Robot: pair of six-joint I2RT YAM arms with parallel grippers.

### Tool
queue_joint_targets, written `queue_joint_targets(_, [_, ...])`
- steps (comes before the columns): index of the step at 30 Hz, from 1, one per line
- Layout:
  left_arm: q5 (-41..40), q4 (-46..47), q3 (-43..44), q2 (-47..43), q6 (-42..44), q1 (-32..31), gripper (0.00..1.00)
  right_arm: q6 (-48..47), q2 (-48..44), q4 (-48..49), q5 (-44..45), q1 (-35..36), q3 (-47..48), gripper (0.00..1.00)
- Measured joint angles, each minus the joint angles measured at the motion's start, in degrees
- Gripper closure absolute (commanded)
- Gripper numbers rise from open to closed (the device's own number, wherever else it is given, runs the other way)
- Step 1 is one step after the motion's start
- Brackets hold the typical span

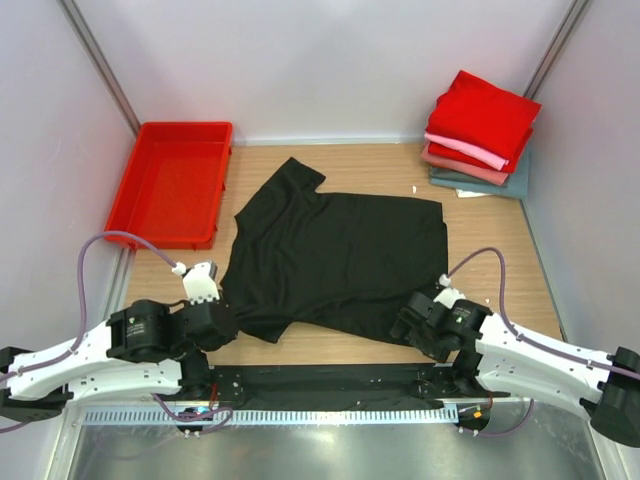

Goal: Fold and stack the t-shirts
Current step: Fold the tshirt

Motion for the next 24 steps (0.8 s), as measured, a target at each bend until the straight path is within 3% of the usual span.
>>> queue_joint_targets(5, [-1.3, 0.0, 0.2, -4.4, -2.8, 0.0, 0.99, 9.0, -7.4, -2.8, 1.8, 0.0, -3.0, 0.13])
queue_joint_targets(10, [-3.3, -0.3, 1.2, -15.1, -5.7, 0.0, 0.99, 17.0, -16.5, -4.2, 4.2, 0.0, -4.6, 0.16])
queue_joint_targets(16, [-4.0, -0.9, 1.8, -15.5, -7.0, 0.0, 0.99, 19.5, -10.3, -4.3, 4.9, 0.0, -5.2, 0.18])
queue_joint_targets(24, [-4.1, -0.8, 1.8, -11.7, -7.2, 0.0, 0.98, 14.2, -1.8, -2.6, 1.2, 0.4, -3.4, 0.27])
